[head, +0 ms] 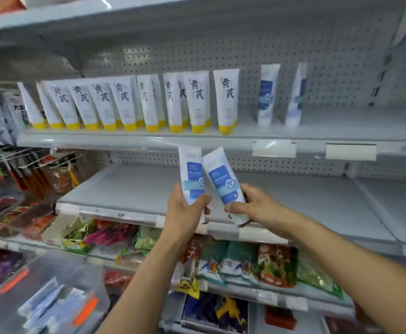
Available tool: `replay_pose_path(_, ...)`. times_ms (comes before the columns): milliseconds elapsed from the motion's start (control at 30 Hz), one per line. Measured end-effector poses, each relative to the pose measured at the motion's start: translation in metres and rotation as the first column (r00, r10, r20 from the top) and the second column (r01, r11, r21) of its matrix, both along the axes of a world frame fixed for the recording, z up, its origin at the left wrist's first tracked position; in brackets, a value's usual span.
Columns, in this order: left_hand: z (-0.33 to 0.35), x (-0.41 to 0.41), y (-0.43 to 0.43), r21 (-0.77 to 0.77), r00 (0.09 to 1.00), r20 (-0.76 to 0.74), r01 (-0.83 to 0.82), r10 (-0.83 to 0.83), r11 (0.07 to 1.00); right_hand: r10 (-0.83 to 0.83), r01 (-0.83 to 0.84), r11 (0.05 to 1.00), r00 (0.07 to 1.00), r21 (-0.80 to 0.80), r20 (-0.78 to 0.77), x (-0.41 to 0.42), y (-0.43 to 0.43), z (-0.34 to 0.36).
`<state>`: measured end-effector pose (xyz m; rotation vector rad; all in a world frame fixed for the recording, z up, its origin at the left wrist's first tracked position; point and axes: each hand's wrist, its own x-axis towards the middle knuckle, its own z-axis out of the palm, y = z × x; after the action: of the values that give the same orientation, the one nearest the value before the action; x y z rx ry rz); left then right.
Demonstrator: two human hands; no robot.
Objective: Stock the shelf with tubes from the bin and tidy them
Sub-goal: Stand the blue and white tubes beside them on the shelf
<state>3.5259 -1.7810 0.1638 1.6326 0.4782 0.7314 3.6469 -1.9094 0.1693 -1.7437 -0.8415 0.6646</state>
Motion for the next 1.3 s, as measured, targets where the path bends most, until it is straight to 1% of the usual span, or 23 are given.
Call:
replay_pose_path(167,0.041,0.032,-0.037,0.004,0.999,-0.018,0.040,-0.040,0.999,-0.091,0.079,0.983,0.994,0.169,0.066,0.029,-0.037,0.051)
replay_pose_path(233,0.054,0.043,-0.043,0.011,0.997,-0.027,0.078,-0.078,0.997,-0.153,0.124,0.958,0.984,0.259,0.091,0.041,-0.040,0.070)
replay_pose_path(300,0.064,0.054,-0.042,0.057,0.995,-0.032,0.093,-0.091,0.994,-0.234,0.180,0.923,0.964,0.341,0.124,0.054,-0.039,0.089)
replay_pose_path(367,0.073,0.062,-0.038,0.089,0.993,-0.024,0.114,-0.112,0.990,-0.310,0.233,0.893,0.939,0.386,0.150,0.068,-0.036,0.108)
replay_pose_path(433,0.077,0.070,-0.033,0.107,0.991,-0.029,0.134,-0.131,0.985,-0.351,0.267,0.876,0.924,0.402,0.151,0.085,-0.031,0.122)
replay_pose_path(567,0.083,0.085,-0.022,0.121,0.989,0.006,0.148,-0.150,0.981,-0.384,0.300,0.885,0.903,0.356,0.192,0.115,-0.013,0.134)
replay_pose_path(733,0.083,0.098,-0.015,0.120,0.986,0.036,0.159,-0.165,0.980,-0.396,0.319,0.898,0.885,0.302,0.244,0.134,0.012,0.128)
replay_pose_path(800,0.084,0.102,-0.013,0.119,0.983,0.044,0.173,-0.179,0.978,-0.399,0.326,0.906,0.871,0.269,0.288,0.137,0.018,0.124)
replay_pose_path(933,0.086,0.106,-0.010,0.118,0.978,0.056,0.193,-0.200,0.974,-0.393,0.340,0.917,0.861,0.210,0.321,0.142,0.022,0.116)
replay_pose_path(1200,0.084,0.108,-0.009,0.098,0.975,0.065,0.207,-0.213,0.974,-0.420,0.369,0.907,0.833,0.203,0.360,0.141,0.024,0.116)
replay_pose_path(1300,0.083,0.107,-0.011,0.084,0.969,0.077,0.229,-0.235,0.970,-0.412,0.385,0.911,0.819,0.151,0.399,0.142,0.022,0.115)
